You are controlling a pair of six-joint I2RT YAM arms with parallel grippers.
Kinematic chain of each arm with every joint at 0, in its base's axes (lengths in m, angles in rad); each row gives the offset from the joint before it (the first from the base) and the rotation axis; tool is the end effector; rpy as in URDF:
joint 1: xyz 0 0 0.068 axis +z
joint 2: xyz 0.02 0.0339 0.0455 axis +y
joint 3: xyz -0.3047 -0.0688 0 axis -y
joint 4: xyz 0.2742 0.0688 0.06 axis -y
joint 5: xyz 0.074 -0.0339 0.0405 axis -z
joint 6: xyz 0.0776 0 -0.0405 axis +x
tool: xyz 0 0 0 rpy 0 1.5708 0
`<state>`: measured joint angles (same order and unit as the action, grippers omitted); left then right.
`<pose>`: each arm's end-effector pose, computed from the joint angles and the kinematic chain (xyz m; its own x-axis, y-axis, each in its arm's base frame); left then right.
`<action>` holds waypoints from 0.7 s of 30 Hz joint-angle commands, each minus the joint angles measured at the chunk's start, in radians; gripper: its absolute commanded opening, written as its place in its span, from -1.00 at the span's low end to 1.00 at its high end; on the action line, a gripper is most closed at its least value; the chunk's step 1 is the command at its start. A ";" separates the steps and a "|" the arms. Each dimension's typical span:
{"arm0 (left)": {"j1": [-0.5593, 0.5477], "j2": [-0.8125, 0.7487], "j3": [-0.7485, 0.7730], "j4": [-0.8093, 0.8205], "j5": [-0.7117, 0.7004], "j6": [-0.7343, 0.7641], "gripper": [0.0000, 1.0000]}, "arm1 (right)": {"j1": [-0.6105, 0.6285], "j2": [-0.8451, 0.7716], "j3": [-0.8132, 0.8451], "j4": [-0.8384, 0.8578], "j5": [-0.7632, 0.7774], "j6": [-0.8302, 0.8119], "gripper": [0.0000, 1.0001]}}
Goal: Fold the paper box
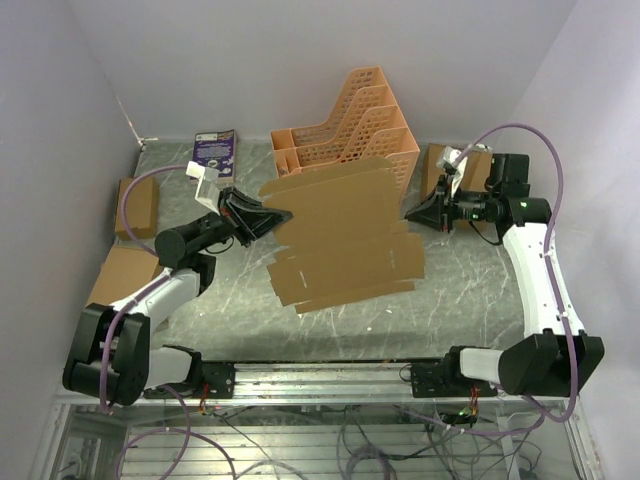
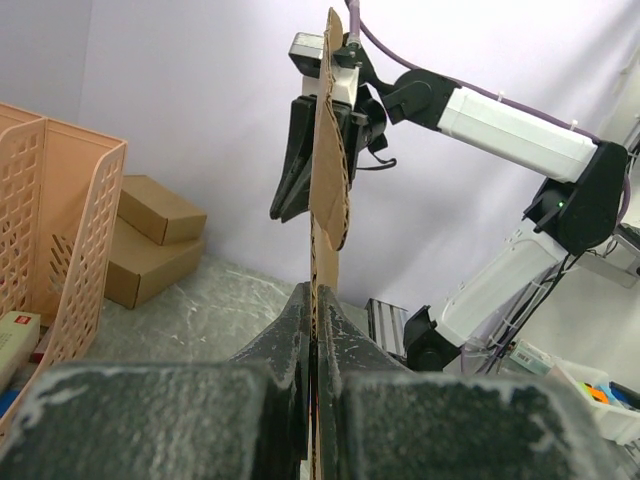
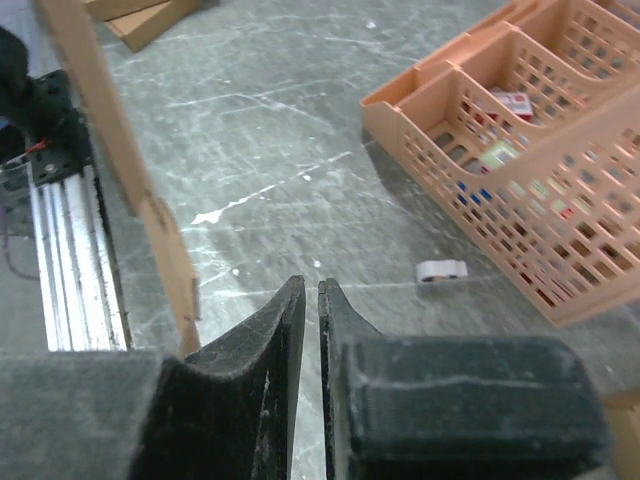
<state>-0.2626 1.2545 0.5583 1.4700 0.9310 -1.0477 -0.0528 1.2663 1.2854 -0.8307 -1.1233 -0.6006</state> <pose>0.2351 -0.1277 0.3574 -0.2771 -0.4611 -0.8430 0.9389 0.0565 -0.3395 0.2790 0.0553 0.3914 -0.2603 -0.2311 -0.9375 -0.9018 0.4051 0.1505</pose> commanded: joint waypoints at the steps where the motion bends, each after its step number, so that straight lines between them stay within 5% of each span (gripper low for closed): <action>1: 0.005 0.000 0.027 0.254 0.007 -0.005 -0.86 | 0.048 -0.046 -0.035 -0.004 -0.097 -0.025 -0.73; 15: 0.005 0.029 0.060 0.255 0.009 -0.007 -0.86 | 0.098 -0.090 -0.053 -0.027 -0.139 -0.041 -0.60; 21: 0.005 0.022 0.069 0.255 0.018 -0.022 -0.86 | 0.099 -0.092 -0.105 0.097 -0.111 0.068 -0.46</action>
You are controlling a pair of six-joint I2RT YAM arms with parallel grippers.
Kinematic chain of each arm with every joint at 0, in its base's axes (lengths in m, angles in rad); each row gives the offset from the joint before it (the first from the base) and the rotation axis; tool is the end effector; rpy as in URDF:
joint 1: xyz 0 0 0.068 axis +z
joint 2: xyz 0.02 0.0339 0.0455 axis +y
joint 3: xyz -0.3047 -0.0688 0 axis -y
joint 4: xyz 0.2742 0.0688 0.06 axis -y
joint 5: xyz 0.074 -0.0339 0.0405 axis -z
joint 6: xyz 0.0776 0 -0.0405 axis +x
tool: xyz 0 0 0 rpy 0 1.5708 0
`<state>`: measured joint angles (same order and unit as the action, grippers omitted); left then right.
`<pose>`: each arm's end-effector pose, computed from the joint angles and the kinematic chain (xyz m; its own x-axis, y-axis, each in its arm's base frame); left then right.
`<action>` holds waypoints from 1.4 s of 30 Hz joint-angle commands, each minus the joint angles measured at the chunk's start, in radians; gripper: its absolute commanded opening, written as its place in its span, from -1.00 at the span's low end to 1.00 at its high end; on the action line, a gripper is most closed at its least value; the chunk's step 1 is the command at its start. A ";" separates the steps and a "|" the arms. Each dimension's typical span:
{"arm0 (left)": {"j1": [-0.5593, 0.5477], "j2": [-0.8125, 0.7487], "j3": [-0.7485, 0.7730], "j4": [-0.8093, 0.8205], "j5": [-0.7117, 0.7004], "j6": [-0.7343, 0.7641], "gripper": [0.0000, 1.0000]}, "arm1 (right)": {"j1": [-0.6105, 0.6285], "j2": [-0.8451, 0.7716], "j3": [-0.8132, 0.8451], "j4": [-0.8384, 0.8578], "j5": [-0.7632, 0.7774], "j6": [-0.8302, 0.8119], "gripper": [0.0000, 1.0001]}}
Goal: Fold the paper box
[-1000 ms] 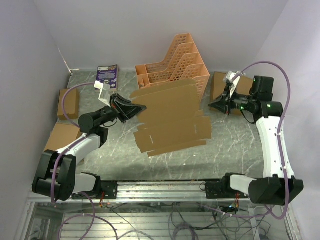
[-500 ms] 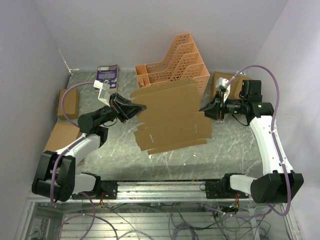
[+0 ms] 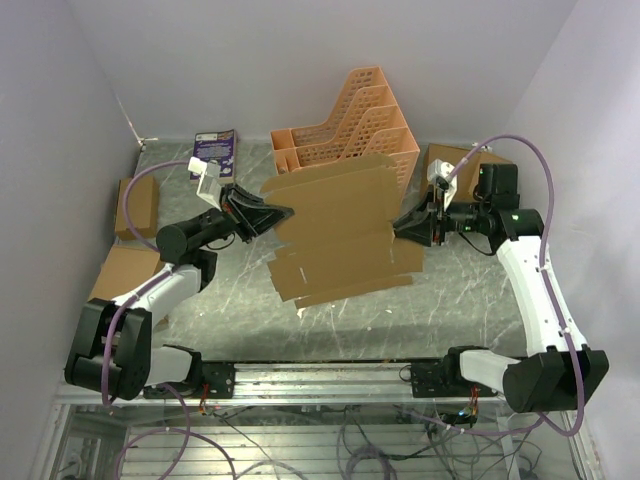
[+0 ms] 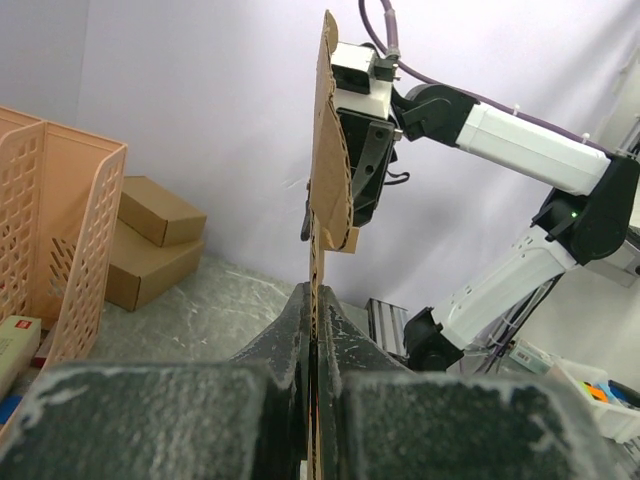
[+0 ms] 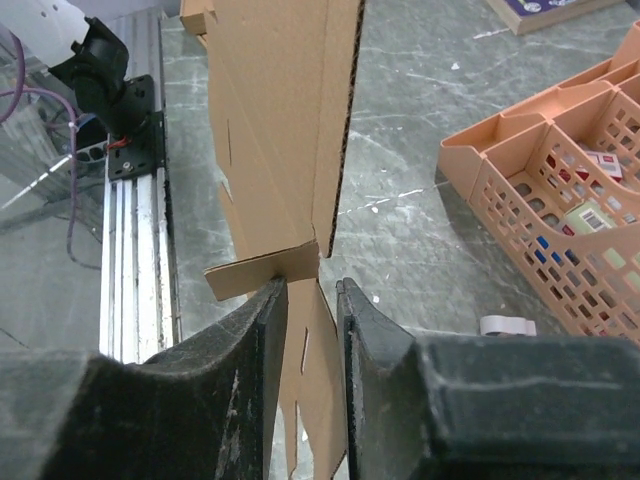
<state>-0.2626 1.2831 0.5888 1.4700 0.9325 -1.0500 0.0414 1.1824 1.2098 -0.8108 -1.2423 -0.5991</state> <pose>0.2431 -0.1299 0.3605 -0.2780 -0.4604 -0.8430 0.9390 0.0546 -0.3395 0.2440 0.0836 0.3931 -0.1969 -0.1902 -0.9618 -0.9620 0.2268 0.1521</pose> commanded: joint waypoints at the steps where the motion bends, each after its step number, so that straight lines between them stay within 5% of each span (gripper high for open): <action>1: 0.005 -0.008 0.041 0.256 0.017 -0.024 -0.86 | 0.003 -0.005 -0.029 0.095 0.007 0.079 -0.43; 19: 0.000 -0.033 0.059 0.255 0.037 -0.047 -0.86 | 0.006 0.008 0.000 0.160 -0.064 0.104 -0.16; 29: -0.001 -0.033 0.063 0.256 0.037 -0.048 -0.86 | 0.005 0.014 0.026 0.082 -0.147 0.024 -0.15; 42: -0.010 -0.035 0.080 0.257 0.037 -0.052 -0.86 | 0.019 0.019 -0.015 0.186 -0.186 0.125 -0.22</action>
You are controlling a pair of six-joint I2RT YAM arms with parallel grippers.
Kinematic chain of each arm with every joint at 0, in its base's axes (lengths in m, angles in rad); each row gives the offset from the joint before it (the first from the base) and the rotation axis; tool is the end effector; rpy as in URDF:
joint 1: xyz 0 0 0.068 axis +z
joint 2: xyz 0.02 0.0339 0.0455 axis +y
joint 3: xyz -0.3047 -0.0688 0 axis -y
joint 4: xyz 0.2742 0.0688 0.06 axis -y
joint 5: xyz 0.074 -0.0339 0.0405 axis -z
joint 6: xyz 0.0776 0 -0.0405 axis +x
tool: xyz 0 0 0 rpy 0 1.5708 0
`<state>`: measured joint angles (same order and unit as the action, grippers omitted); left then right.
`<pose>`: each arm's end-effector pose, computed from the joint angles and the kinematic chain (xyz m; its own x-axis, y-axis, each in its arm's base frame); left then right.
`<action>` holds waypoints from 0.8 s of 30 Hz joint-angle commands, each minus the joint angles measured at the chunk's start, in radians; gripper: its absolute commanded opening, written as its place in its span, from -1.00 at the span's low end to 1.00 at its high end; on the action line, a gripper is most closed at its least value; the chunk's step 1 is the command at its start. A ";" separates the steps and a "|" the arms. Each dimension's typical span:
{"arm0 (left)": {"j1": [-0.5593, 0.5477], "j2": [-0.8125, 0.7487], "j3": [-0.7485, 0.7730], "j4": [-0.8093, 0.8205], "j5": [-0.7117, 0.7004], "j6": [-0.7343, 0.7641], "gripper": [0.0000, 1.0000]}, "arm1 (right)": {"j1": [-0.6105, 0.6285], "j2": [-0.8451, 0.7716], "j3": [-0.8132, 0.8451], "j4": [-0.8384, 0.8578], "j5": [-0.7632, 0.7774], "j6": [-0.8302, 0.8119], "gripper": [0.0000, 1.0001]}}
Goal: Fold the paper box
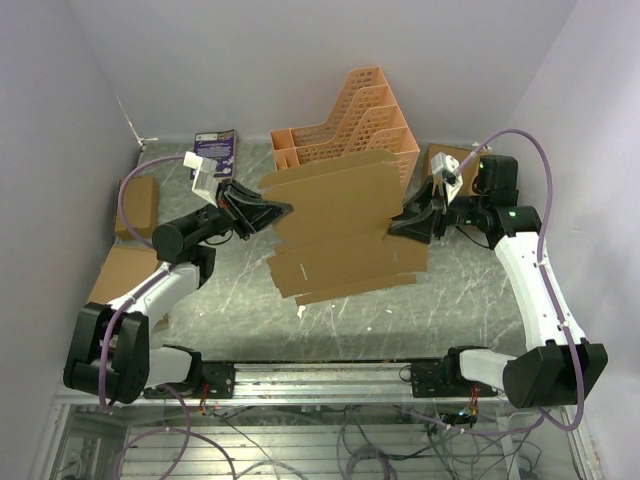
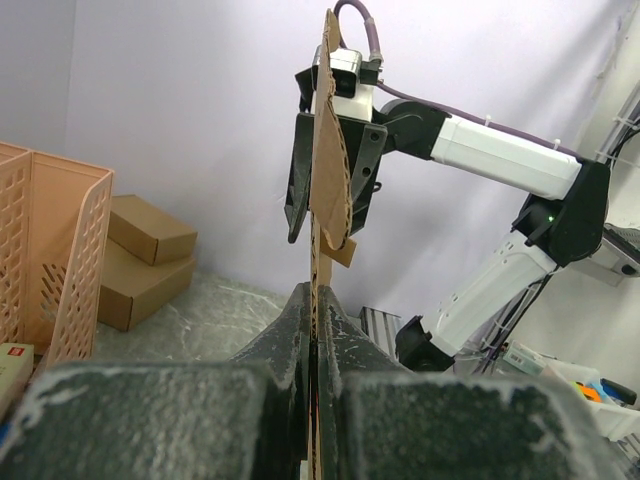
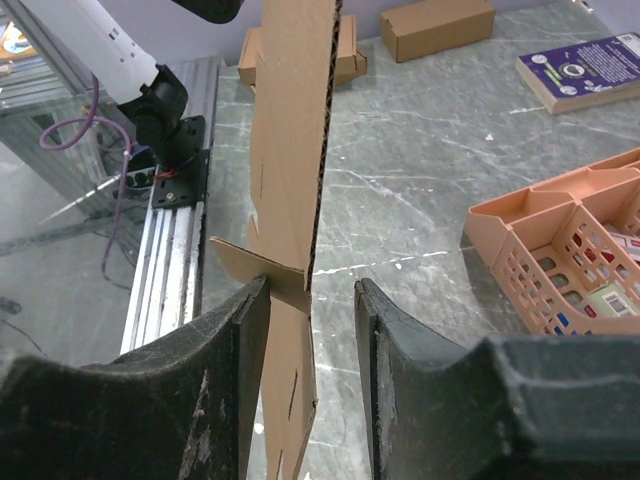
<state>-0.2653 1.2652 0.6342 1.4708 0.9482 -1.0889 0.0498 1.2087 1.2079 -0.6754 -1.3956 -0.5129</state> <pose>0.2389 -0.1302 0.3795 -0.2663 -0.4631 -0.8454 0.9501 0.0219 -0.3113 0.2505 0.0890 0.4034 -0.1640 -0.0938 -0.9820 -0.9826 0.1031 0.1542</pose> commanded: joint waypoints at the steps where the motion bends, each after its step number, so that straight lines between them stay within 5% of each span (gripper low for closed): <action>1: -0.010 -0.016 0.036 0.256 0.021 -0.012 -0.86 | 0.012 -0.008 -0.012 0.052 -0.037 0.041 -0.24; 12: -0.027 -0.009 0.048 0.256 0.016 -0.008 -0.86 | 0.025 -0.021 -0.046 0.119 -0.051 0.101 -0.43; 20: -0.029 -0.006 0.049 0.256 0.018 -0.004 -0.86 | 0.028 -0.023 -0.052 0.132 -0.051 0.117 -1.00; 24: -0.029 -0.001 0.047 0.256 0.020 -0.001 -0.86 | 0.027 -0.028 -0.051 0.125 -0.047 0.112 -1.00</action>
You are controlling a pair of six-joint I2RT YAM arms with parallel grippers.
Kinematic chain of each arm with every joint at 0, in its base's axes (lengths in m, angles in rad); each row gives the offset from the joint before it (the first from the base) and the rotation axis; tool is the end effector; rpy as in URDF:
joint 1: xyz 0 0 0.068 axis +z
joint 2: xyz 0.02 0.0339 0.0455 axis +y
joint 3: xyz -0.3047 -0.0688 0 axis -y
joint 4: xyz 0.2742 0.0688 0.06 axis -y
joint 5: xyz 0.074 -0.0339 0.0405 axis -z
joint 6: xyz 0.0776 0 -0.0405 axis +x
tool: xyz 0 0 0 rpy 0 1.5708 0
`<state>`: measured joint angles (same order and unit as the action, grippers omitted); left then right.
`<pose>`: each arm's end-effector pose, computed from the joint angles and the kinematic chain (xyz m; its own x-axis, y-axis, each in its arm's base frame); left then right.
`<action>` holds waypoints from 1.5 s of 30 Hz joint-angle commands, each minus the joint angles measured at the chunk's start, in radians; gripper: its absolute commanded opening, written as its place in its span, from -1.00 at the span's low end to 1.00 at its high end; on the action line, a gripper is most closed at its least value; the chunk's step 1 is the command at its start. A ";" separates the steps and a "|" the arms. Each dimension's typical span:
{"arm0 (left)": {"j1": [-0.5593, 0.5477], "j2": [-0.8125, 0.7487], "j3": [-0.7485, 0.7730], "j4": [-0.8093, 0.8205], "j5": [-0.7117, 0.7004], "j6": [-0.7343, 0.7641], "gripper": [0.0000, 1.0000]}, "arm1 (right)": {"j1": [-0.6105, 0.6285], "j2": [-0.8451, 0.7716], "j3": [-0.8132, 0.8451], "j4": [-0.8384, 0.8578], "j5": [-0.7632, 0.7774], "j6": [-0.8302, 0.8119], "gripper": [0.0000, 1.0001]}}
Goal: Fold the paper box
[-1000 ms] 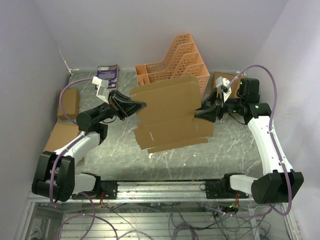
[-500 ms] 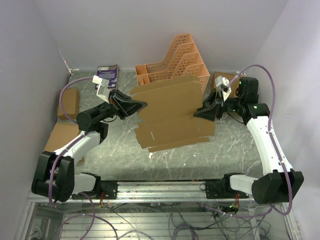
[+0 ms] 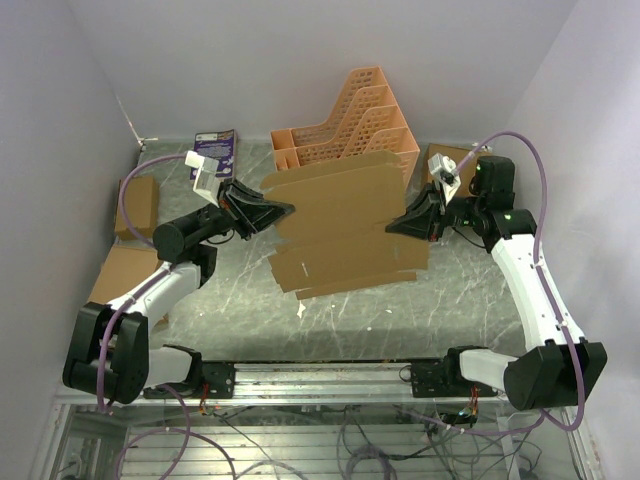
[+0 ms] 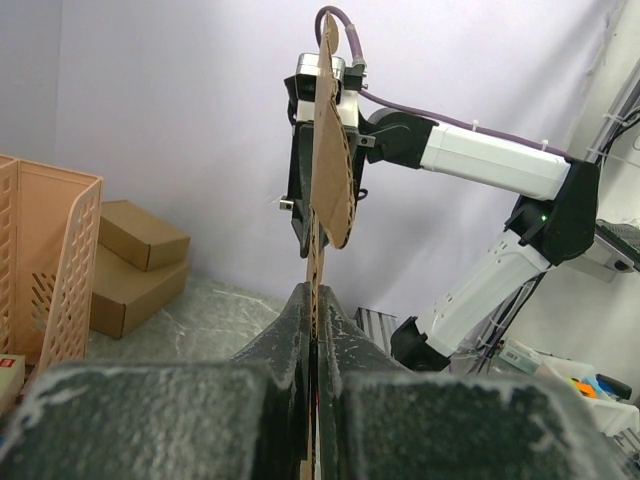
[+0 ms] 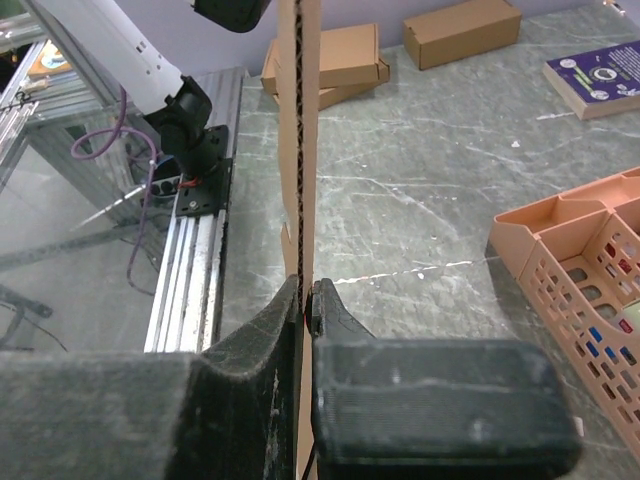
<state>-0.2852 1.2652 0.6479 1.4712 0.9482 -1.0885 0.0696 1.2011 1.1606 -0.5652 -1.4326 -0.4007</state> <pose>0.2366 -0.1351 0.3842 -0.2636 -0.4611 -0.8473 0.9545 0.0020 -0.2981 0.2500 0.0945 0.3982 -0.2024 -0.0680 -0.9769 -0.9783 0.0590 0.1986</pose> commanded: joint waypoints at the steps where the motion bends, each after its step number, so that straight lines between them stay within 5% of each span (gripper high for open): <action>1: -0.009 -0.001 0.033 0.256 0.021 -0.001 -0.86 | 0.008 -0.023 -0.007 0.017 -0.009 0.003 -1.00; 3: -0.009 -0.001 0.032 0.255 0.022 0.002 -0.86 | 0.007 -0.027 -0.011 0.024 -0.003 0.015 -0.92; 6: -0.009 -0.005 0.026 0.253 0.027 0.012 -0.86 | -0.004 -0.026 0.035 -0.088 0.060 -0.092 -0.07; 9: 0.004 -0.009 0.009 0.252 0.038 0.025 -0.86 | -0.026 -0.020 0.184 -0.393 0.240 -0.367 0.51; 13: 0.012 -0.004 -0.002 0.253 0.039 0.048 -0.86 | -0.047 -0.050 0.285 -0.508 0.301 -0.440 0.93; 15: 0.012 0.002 0.004 0.252 0.043 0.054 -0.86 | -0.047 -0.047 0.319 -0.499 0.291 -0.400 0.99; 20: 0.014 -0.013 0.004 0.246 0.018 0.082 -0.87 | -0.046 -0.008 0.421 -0.492 0.309 -0.286 0.99; 24: 0.066 -0.067 -0.012 0.124 -0.081 0.119 -0.86 | -0.055 -0.050 0.425 -0.300 0.677 -0.042 0.85; 25: 0.086 -0.087 -0.016 0.085 -0.122 0.119 -0.86 | -0.074 -0.049 0.442 -0.258 0.796 -0.001 0.54; 27: 0.113 -0.105 -0.018 0.051 -0.177 0.103 -0.86 | -0.131 -0.044 0.462 -0.211 0.938 0.043 -0.42; 30: 0.141 -0.131 -0.015 0.047 -0.229 0.043 -0.86 | -0.206 -0.021 0.458 -0.174 0.938 0.065 -0.75; 37: 0.169 -0.232 0.006 -0.033 -0.311 -0.026 -0.86 | -0.227 -0.022 0.338 -0.169 0.631 0.091 -0.89; 45: 0.171 -0.285 0.037 -0.074 -0.367 -0.068 -0.86 | -0.233 0.003 0.353 -0.218 0.390 0.078 -0.74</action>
<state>-0.1249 0.9997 0.6369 1.4010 0.6369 -1.1282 -0.1513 1.2125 1.5082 -0.7868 -0.9047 -0.3470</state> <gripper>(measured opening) 0.072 0.118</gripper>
